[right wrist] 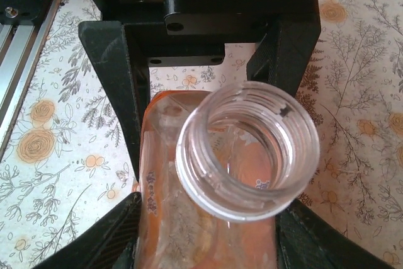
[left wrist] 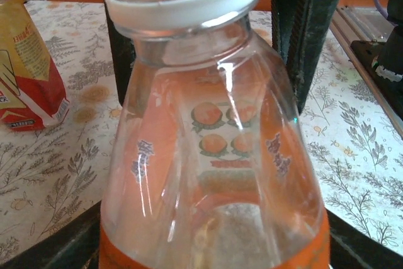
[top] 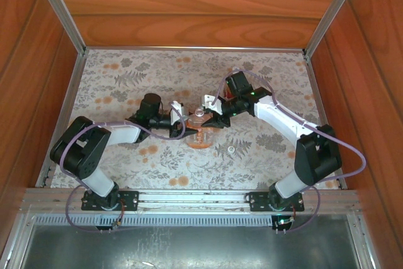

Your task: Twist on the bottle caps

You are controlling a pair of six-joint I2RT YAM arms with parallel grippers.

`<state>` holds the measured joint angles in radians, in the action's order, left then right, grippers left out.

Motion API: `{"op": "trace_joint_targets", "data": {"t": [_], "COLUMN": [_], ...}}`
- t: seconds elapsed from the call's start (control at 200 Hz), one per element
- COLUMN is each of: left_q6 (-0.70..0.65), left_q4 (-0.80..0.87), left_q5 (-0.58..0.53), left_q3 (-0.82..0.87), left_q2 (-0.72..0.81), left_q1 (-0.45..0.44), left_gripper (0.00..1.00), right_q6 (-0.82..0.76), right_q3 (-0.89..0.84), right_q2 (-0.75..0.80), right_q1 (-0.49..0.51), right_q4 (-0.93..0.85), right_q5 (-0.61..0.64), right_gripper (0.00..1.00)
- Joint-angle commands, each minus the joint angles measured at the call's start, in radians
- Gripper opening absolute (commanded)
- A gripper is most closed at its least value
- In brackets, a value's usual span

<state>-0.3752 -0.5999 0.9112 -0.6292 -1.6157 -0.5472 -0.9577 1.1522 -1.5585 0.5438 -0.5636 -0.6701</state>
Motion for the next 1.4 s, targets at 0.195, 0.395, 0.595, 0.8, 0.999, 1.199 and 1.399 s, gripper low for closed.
{"op": "trace_joint_targets", "data": {"t": [0.195,0.395,0.595,0.8,0.999,1.199,1.399], "left_q6": [-0.022,-0.098,-0.202,-0.13,0.011,0.036,0.019], "left_q4": [0.012,0.017,0.017,0.014,-0.043,-0.047,-0.054], "left_q5": [0.028,-0.129,-0.327,-0.358,-0.371,-0.389,-0.396], "left_q3": [-0.009,0.037,0.093,0.112,0.108,0.068,0.063], "left_q2": [0.0,0.048,0.115,0.12,0.079,0.024,-0.013], "left_q1": [-0.007,-0.016,-0.052,-0.07,-0.119,-0.177,-0.197], "left_gripper": [0.53,0.53,0.53,0.53,0.53,0.54,0.54], "right_q6": [0.034,0.275,0.567,0.869,1.109,1.189,1.248], "right_q3": [-0.022,-0.164,-0.302,-0.418,-0.519,-0.652,-0.654], "right_q2": [0.031,0.168,0.304,0.442,0.54,0.709,0.768], "right_q1": [0.01,-0.007,-0.035,-0.05,-0.081,-0.084,-0.084], "right_q4": [0.042,0.311,0.496,0.495,0.392,0.438,0.308], "right_q5": [-0.027,0.01,0.08,0.293,0.433,0.496,0.56], "right_gripper": [0.71,0.84,0.86,1.0,1.0,1.0,1.0]}}
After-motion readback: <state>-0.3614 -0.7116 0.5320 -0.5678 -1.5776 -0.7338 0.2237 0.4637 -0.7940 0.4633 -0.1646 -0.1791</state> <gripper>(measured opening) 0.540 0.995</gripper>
